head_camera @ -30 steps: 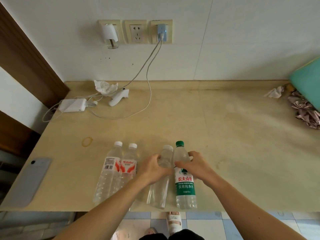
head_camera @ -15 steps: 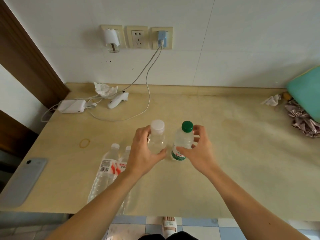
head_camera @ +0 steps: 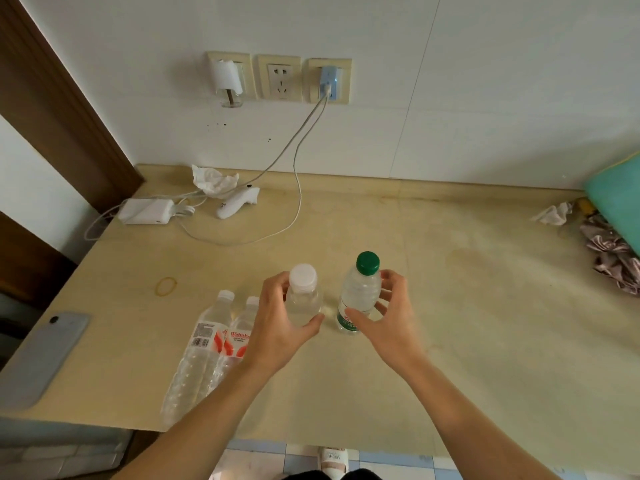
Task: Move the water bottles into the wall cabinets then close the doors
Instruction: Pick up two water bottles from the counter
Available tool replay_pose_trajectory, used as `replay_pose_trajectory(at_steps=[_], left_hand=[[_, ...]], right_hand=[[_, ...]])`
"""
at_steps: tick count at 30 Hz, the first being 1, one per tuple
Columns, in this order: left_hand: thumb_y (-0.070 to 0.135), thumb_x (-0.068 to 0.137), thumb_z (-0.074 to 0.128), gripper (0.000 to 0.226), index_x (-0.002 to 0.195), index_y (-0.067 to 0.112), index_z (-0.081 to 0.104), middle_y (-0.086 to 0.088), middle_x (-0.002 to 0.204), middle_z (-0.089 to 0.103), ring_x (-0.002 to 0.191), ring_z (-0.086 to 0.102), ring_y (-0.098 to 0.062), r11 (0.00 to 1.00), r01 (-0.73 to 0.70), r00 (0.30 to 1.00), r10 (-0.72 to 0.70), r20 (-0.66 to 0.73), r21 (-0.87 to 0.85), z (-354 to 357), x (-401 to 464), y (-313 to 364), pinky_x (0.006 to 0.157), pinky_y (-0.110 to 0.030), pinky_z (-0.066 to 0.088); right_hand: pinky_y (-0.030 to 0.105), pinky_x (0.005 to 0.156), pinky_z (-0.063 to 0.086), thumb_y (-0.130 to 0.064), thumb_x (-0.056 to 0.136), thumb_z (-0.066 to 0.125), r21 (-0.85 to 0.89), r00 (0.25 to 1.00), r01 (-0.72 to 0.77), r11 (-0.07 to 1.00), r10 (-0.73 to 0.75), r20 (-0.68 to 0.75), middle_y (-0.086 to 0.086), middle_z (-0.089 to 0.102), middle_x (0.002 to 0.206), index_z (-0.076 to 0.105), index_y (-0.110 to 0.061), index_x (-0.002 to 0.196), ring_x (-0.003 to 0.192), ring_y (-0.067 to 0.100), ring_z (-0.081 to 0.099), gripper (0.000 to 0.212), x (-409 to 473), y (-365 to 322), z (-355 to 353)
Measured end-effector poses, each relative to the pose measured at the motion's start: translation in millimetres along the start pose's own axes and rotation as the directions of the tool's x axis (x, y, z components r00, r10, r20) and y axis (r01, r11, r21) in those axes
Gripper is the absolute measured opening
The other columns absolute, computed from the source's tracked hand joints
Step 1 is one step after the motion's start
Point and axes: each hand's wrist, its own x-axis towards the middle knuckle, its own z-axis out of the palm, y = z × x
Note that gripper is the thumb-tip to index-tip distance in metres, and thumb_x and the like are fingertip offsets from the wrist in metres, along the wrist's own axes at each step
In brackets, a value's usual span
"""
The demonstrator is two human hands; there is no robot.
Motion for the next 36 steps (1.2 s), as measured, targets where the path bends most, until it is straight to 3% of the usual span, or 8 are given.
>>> replay_pose_trajectory(at_steps=[4, 6, 8, 11, 16, 25, 34, 36], left_hand=[[0.041, 0.066, 0.094, 0.100, 0.146, 0.030, 0.035, 0.012, 0.136, 0.051, 0.121, 0.051, -0.004, 0.979, 0.197, 0.970, -0.189, 0.150, -0.041, -4, 2, -3, 0.097, -0.020, 0.043], [0.033, 0.068, 0.094, 0.093, 0.142, 0.034, 0.039, 0.016, 0.133, 0.057, 0.119, 0.055, 0.003, 0.953, 0.280, 0.944, -0.251, 0.214, -0.119, -6, 2, -6, 0.095, -0.016, 0.047], [0.024, 0.069, 0.094, 0.084, 0.138, 0.035, 0.046, 0.017, 0.129, 0.062, 0.119, 0.058, 0.000, 0.933, 0.323, 0.927, -0.280, 0.249, -0.156, -7, 4, -7, 0.102, -0.025, 0.049], [0.016, 0.069, 0.093, 0.082, 0.139, 0.027, 0.051, 0.011, 0.127, 0.066, 0.120, 0.061, -0.009, 0.920, 0.349, 0.920, -0.301, 0.250, -0.177, -6, 5, -8, 0.106, -0.035, 0.049], [0.016, 0.067, 0.094, 0.075, 0.130, 0.028, 0.057, 0.010, 0.119, 0.069, 0.112, 0.065, -0.009, 0.910, 0.349, 0.932, -0.314, 0.181, -0.222, -3, 5, -6, 0.099, -0.033, 0.053], [0.014, 0.062, 0.095, 0.065, 0.115, 0.032, 0.064, 0.008, 0.108, 0.074, 0.101, 0.070, -0.009, 0.905, 0.188, 0.981, -0.157, 0.113, -0.382, -26, 25, 47, 0.091, -0.029, 0.054], [0.022, 0.067, 0.093, 0.059, 0.115, 0.034, 0.062, 0.018, 0.109, 0.069, 0.097, 0.064, 0.006, 0.871, -0.087, 0.984, 0.150, 0.092, -0.484, -56, 79, 199, 0.067, -0.005, 0.048], [0.033, 0.063, 0.094, 0.062, 0.116, 0.036, 0.062, 0.019, 0.109, 0.069, 0.097, 0.066, 0.003, 0.849, -0.150, 0.976, 0.208, 0.060, -0.506, -65, 84, 239, 0.068, -0.010, 0.051]], right_hand=[[0.005, 0.075, 0.051, -0.051, 0.060, 0.086, -0.003, 0.995, -0.046, 0.999, 0.046, 0.084, -0.045, 0.053, 0.117, 0.030, -0.076, 0.112, 0.109, -0.016, 0.057, 0.081, 4, 17, 0], [0.004, 0.074, 0.050, -0.046, 0.062, 0.086, 0.007, 0.991, -0.067, 0.998, 0.066, 0.118, -0.039, 0.059, 0.116, 0.038, -0.071, 0.113, 0.107, -0.014, 0.060, 0.075, 7, 24, 3], [0.007, 0.071, 0.052, -0.039, 0.064, 0.087, 0.002, 0.987, -0.080, 0.997, 0.079, 0.141, -0.032, 0.065, 0.111, 0.047, -0.063, 0.111, 0.103, -0.007, 0.065, 0.066, 12, 30, 6], [0.014, 0.072, 0.052, -0.033, 0.066, 0.088, 0.010, 0.986, -0.088, 0.996, 0.086, 0.141, -0.030, 0.068, 0.105, 0.051, -0.060, 0.107, 0.094, -0.005, 0.068, 0.062, 16, 32, 11], [0.027, 0.080, 0.055, -0.030, 0.064, 0.089, 0.058, 0.989, -0.111, 0.992, 0.105, 0.104, -0.027, 0.070, 0.103, 0.055, -0.052, 0.112, 0.092, -0.002, 0.070, 0.063, 12, 29, 12], [0.014, 0.067, 0.054, -0.035, 0.057, 0.087, 0.192, 0.994, -0.011, 0.981, 0.032, -0.107, -0.019, 0.075, 0.099, 0.060, -0.047, 0.108, 0.089, 0.000, 0.071, 0.059, -7, -34, -21], [0.014, 0.069, 0.054, -0.024, 0.066, 0.089, 0.209, 0.935, 0.283, 0.936, -0.221, -0.277, -0.010, 0.077, 0.098, 0.064, -0.031, 0.110, 0.088, 0.004, 0.073, 0.051, -20, -160, -103], [0.013, 0.070, 0.054, -0.020, 0.069, 0.090, 0.203, 0.913, 0.348, 0.915, -0.281, -0.296, -0.009, 0.077, 0.099, 0.065, -0.030, 0.109, 0.089, 0.004, 0.074, 0.048, -23, -188, -126]])
